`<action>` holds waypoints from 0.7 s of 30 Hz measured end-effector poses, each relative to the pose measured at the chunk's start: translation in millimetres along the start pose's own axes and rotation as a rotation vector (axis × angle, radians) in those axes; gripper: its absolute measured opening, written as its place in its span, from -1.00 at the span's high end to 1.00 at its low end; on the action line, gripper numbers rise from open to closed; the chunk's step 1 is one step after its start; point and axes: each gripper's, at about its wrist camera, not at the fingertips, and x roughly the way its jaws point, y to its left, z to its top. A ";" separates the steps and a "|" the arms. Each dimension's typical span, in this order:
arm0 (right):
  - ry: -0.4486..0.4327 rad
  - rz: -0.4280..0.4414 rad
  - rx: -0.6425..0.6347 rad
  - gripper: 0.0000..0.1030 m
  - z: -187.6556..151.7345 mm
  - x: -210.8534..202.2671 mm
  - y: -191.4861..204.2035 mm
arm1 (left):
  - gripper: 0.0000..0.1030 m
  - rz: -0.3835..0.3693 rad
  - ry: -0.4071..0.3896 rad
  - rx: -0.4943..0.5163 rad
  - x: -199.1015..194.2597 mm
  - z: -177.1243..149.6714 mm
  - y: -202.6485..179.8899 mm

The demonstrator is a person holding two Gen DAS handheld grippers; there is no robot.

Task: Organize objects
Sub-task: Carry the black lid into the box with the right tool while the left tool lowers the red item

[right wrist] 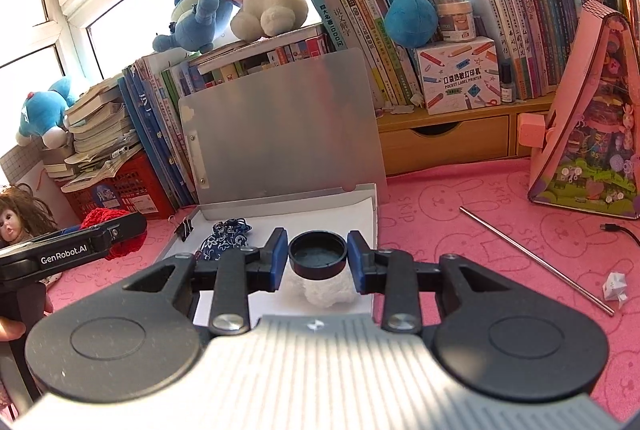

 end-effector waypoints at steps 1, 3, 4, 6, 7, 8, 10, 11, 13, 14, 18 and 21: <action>0.010 0.005 0.009 0.28 -0.7 4.3 0.2 | -0.52 0.002 0.007 0.001 4.1 -2.2 0.7; 0.029 0.013 0.022 0.28 -3.1 11.7 0.3 | -0.52 0.004 0.024 0.003 11.6 -7.3 1.9; 0.041 0.015 0.029 0.28 -5.2 16.9 0.5 | -0.52 0.005 0.032 0.003 15.1 -10.4 2.4; 0.060 0.018 0.042 0.28 -8.2 24.7 -0.4 | -0.52 0.006 0.049 0.002 22.3 -16.7 3.5; 0.073 0.021 0.054 0.28 -10.4 29.8 -1.6 | -0.52 0.006 0.055 0.001 25.1 -19.5 3.9; 0.081 0.023 0.062 0.28 -11.6 33.2 -2.4 | -0.52 0.006 0.061 -0.003 29.1 -23.6 4.5; 0.099 0.024 0.078 0.28 -14.9 41.9 -4.4 | -0.52 0.004 0.077 -0.011 36.9 -30.2 5.5; 0.107 0.022 0.085 0.28 -16.5 46.6 -5.1 | -0.52 0.004 0.084 -0.013 40.0 -32.5 5.7; 0.125 0.021 0.098 0.28 -20.0 55.4 -7.1 | -0.52 0.004 0.101 -0.013 48.5 -38.6 6.1; 0.133 0.021 0.102 0.28 -21.4 59.0 -7.7 | -0.52 0.004 0.107 -0.012 52.5 -40.8 6.4; 0.166 0.015 0.101 0.28 -27.3 73.1 -9.8 | -0.52 0.003 0.146 -0.026 68.7 -45.5 9.4; 0.194 0.011 0.105 0.28 -31.3 84.5 -12.3 | -0.52 -0.007 0.190 -0.049 82.2 -44.6 12.1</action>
